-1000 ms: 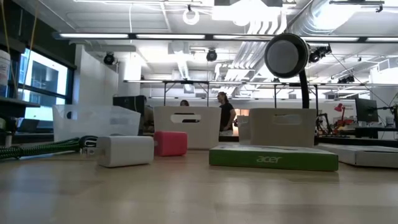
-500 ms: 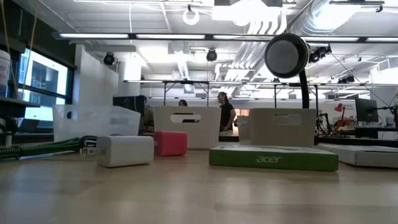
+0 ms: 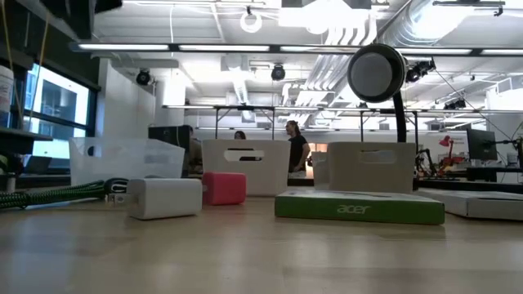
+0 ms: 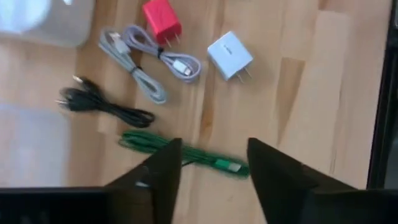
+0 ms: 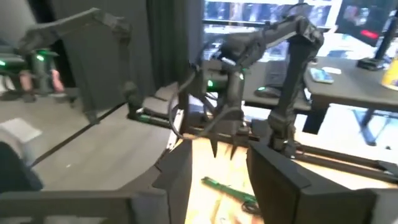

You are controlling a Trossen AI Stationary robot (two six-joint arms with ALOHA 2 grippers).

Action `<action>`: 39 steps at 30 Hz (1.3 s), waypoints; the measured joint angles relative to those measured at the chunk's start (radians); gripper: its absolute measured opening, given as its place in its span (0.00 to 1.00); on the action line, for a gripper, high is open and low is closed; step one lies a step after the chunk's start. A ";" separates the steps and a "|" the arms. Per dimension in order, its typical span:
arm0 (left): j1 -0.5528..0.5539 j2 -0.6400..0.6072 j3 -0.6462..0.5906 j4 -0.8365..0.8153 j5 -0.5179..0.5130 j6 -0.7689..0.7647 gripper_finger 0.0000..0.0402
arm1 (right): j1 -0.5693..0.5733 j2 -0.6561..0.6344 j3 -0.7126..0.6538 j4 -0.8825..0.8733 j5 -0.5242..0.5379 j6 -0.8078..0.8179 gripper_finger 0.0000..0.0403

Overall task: Pick and place items into bin
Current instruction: Put the green USB cord into the transparent bin

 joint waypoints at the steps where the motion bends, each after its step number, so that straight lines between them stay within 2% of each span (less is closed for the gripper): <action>1: 0.000 0.018 -0.015 0.022 0.012 -0.036 0.47 | 0.003 -0.007 0.000 -0.010 -0.011 -0.001 0.38; 6: 0.000 0.100 -0.032 0.013 0.070 -0.237 0.55 | 0.021 -0.062 -0.001 -0.053 0.016 -0.047 0.39; 13: 0.001 0.165 -0.031 -0.052 0.118 -0.546 0.56 | 0.025 -0.143 -0.001 -0.088 0.134 -0.090 0.36; 16: 0.001 0.172 -0.032 -0.085 0.100 -0.668 0.56 | 0.025 -0.161 -0.001 -0.086 0.150 -0.107 0.36; 20: 0.034 0.172 -0.035 -0.069 0.071 -0.755 0.56 | 0.023 -0.168 -0.001 -0.073 0.151 -0.115 0.36; 24: 0.096 0.171 -0.084 0.010 0.131 -0.780 0.56 | 0.023 -0.168 -0.001 -0.074 0.151 -0.115 0.36; 27: 0.127 0.184 -0.121 0.072 0.139 -0.779 0.56 | 0.023 -0.168 -0.001 -0.074 0.151 -0.103 0.36; 39: 0.147 0.247 -0.123 0.035 0.164 -0.747 0.56 | 0.023 -0.169 -0.001 -0.086 0.157 -0.054 0.36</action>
